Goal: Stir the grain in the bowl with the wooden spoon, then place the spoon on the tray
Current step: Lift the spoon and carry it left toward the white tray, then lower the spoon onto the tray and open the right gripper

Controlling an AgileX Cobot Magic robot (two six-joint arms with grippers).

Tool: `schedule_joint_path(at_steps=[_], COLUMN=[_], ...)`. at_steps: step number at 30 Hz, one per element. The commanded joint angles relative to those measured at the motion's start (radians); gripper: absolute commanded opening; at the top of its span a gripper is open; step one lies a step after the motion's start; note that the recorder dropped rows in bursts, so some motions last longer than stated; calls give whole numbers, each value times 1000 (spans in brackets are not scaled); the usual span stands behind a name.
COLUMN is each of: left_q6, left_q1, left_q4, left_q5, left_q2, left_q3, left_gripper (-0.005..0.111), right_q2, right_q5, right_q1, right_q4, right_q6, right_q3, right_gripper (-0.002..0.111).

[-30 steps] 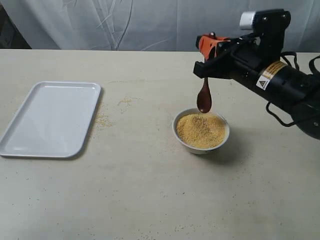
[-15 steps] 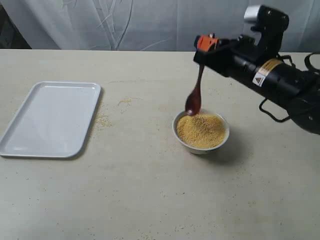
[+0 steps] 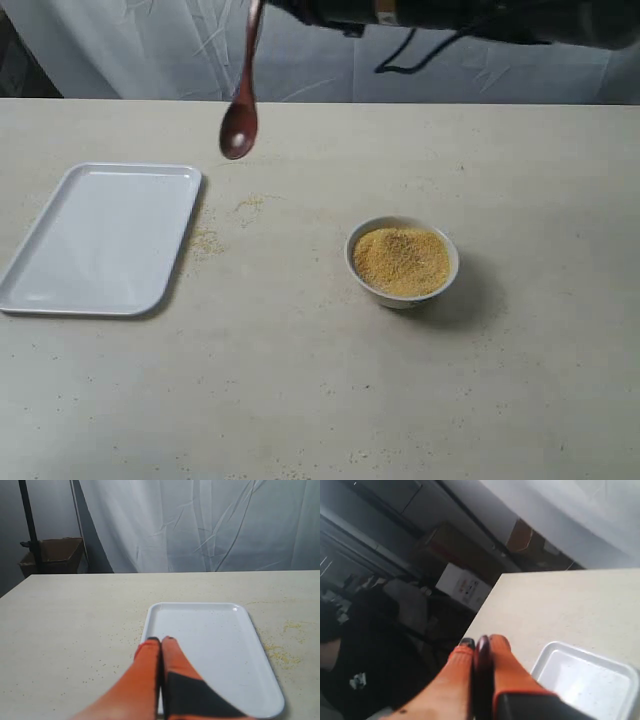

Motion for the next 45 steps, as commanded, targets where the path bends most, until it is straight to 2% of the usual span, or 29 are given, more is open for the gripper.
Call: schedule_joint_path(at_steps=[1, 6, 10, 14, 20, 23, 28, 30, 34, 45], left_q6=[-2, -2, -2, -2, -2, -2, -2, -2, -2, -2], left_q1=[0, 0, 0, 0, 0, 0, 0, 0, 0, 0], left_q4=[0, 0, 0, 0, 0, 0, 0, 0, 0, 0], left_q5=[-8, -8, -8, -8, -8, -8, -8, -8, -8, -8], left_q2=[-5, -5, -5, -5, -5, -5, -5, -5, -5, -5], left_q3=[2, 2, 2, 2, 2, 2, 2, 2, 2, 2], left_gripper=[0, 0, 0, 0, 0, 0, 0, 0, 0, 0], right_q2=[215, 425, 580, 703, 805, 814, 815, 815, 815, 800], right_q5=[-33, -27, -17, -8, 12, 40, 116, 144, 207, 218], right_q1=[69, 134, 164, 186, 196, 205, 214, 214, 214, 214], right_q4=[-48, 104, 141, 219, 217, 198, 121, 88, -2, -242], right_q6=[125, 125, 125, 125, 125, 125, 123, 123, 123, 123], right_q3=[-201, -375, -510, -597, -681, -681, -681, -681, -681, -681], right_gripper=[-1, -1, -1, -1, -1, 9, 52, 63, 68, 68])
